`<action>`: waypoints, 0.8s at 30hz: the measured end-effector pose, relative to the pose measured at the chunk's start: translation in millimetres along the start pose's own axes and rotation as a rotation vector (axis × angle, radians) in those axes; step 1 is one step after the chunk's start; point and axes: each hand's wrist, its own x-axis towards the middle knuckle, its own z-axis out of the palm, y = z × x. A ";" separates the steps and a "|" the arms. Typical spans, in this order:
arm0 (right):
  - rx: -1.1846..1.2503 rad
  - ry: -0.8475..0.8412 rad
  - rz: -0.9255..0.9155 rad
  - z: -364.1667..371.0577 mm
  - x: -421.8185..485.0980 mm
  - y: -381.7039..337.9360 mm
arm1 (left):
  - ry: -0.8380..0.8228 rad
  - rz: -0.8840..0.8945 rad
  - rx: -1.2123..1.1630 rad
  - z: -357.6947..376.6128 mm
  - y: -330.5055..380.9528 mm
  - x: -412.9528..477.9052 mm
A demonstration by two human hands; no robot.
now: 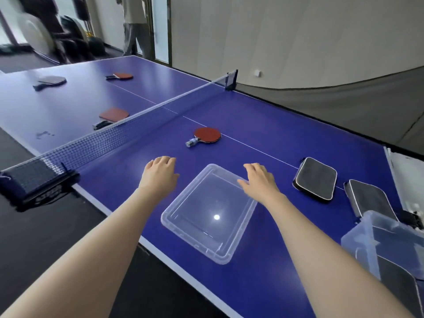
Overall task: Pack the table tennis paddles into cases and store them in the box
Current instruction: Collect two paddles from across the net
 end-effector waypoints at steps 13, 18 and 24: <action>0.026 -0.104 -0.010 50.0 101.1 -91.7 | -0.042 -0.044 0.044 18.5 -118.7 58.9; 0.083 -0.134 0.049 63.2 153.1 -105.9 | -0.100 -0.050 0.007 30.0 -146.1 113.9; 0.131 -0.135 0.154 76.3 177.6 -100.7 | -0.187 0.006 -0.018 55.0 -155.5 165.6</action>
